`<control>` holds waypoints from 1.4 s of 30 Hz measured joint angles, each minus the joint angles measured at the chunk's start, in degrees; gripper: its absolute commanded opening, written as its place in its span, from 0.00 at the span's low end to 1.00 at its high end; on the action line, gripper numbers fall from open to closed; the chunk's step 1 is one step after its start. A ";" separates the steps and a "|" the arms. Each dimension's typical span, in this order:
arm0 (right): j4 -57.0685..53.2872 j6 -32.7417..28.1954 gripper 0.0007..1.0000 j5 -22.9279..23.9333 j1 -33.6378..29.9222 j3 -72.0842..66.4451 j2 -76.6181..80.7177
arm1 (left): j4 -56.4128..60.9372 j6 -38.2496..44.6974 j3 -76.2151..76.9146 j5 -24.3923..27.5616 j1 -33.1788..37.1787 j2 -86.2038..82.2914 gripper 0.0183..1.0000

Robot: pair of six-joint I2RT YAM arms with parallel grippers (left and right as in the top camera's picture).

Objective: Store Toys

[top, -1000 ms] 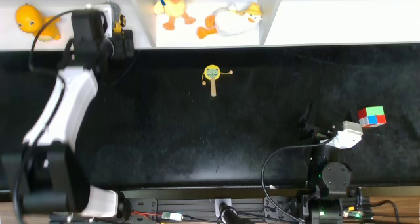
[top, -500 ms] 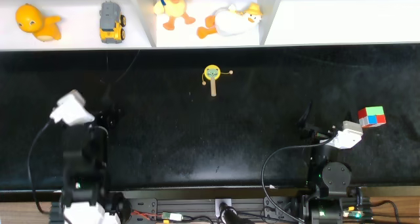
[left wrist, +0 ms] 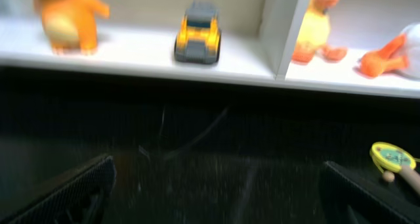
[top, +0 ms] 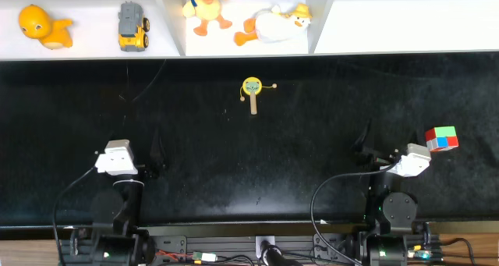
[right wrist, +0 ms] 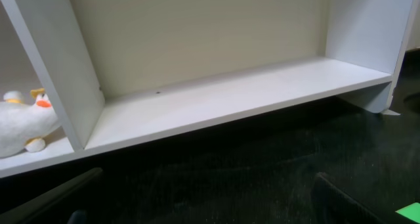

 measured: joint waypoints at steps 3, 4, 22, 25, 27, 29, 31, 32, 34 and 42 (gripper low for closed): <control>0.00 -0.04 1.00 0.00 0.00 0.00 0.00 | 0.00 3.74 0.00 0.20 -0.09 -1.51 1.00; 0.00 -0.02 1.00 0.00 0.02 0.00 0.00 | 0.00 5.01 0.00 0.20 -0.09 -1.60 1.00; -0.02 -0.04 0.99 0.00 0.02 0.00 0.00 | -0.02 9.51 0.00 1.27 -0.09 -1.57 1.00; 0.00 -0.02 0.99 0.02 0.02 0.00 0.00 | -0.02 9.51 0.00 1.27 -0.09 -1.57 1.00; -0.04 -0.04 1.00 0.00 0.00 0.00 0.00 | -0.02 9.51 0.00 1.29 -0.09 -1.57 1.00; -0.04 -0.04 1.00 0.02 0.02 0.00 0.00 | -0.02 9.51 0.00 1.29 -0.09 -1.57 1.00; -0.02 -0.02 0.99 0.02 0.02 0.00 0.00 | -0.02 9.51 0.00 1.29 -0.09 -1.60 1.00; 0.00 -0.04 1.00 0.09 0.13 0.00 0.00 | -0.02 9.51 0.00 1.27 -0.09 -1.57 1.00; -0.02 -0.11 1.00 0.46 1.05 0.00 0.11 | -0.02 9.51 0.00 1.29 -0.09 -1.57 1.00; -5.57 12.31 0.99 3.26 18.25 2.38 16.98 | -0.02 9.51 0.00 1.49 -0.09 -1.60 1.00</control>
